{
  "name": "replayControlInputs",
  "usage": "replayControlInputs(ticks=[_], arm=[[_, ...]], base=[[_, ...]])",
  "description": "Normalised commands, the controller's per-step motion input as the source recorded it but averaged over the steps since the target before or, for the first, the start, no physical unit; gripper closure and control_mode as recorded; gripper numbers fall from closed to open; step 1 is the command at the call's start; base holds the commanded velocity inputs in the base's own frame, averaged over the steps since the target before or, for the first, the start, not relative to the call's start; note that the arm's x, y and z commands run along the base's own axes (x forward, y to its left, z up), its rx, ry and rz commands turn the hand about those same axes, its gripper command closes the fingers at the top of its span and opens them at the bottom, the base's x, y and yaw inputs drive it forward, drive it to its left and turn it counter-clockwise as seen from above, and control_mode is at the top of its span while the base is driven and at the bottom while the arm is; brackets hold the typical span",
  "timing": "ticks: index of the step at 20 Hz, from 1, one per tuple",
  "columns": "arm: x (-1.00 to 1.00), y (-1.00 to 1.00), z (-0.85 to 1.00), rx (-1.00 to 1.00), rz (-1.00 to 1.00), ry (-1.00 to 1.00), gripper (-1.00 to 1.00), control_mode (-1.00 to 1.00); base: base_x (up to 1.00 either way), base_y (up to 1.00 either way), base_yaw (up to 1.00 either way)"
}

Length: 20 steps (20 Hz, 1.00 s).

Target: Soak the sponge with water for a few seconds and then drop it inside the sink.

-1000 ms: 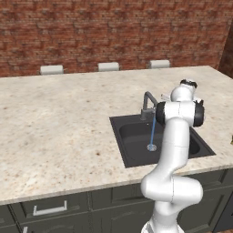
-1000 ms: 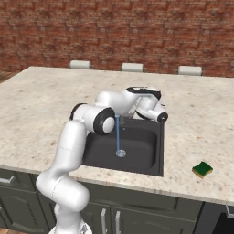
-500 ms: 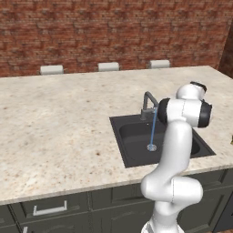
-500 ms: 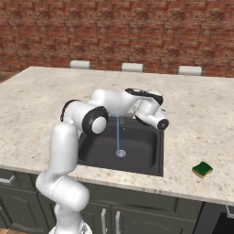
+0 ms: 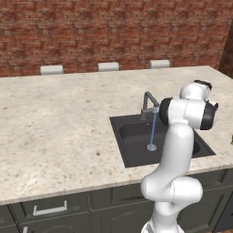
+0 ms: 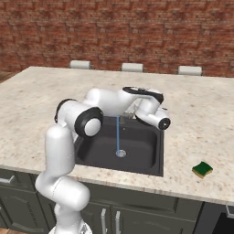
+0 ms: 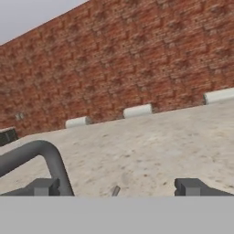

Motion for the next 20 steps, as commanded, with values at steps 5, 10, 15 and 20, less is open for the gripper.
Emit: replayControlInputs(ticks=[5, 10, 15, 20], arm=[[-0.71, -0.32, 0.22, 0.00, -0.04, 0.01, -1.00, -1.00], [-0.68, -0.24, 0.35, 0.00, -0.06, 0.06, -1.00, -1.00], [-0.49, -0.06, 0.48, -0.03, -0.09, 0.18, -1.00, -1.00], [-0.48, -0.04, 0.48, -0.04, -0.09, 0.21, -1.00, -1.00]], base=[[0.00, 0.00, 0.00], [0.00, 0.00, 0.00], [0.00, 0.00, 0.00], [0.00, 0.00, 0.00]])
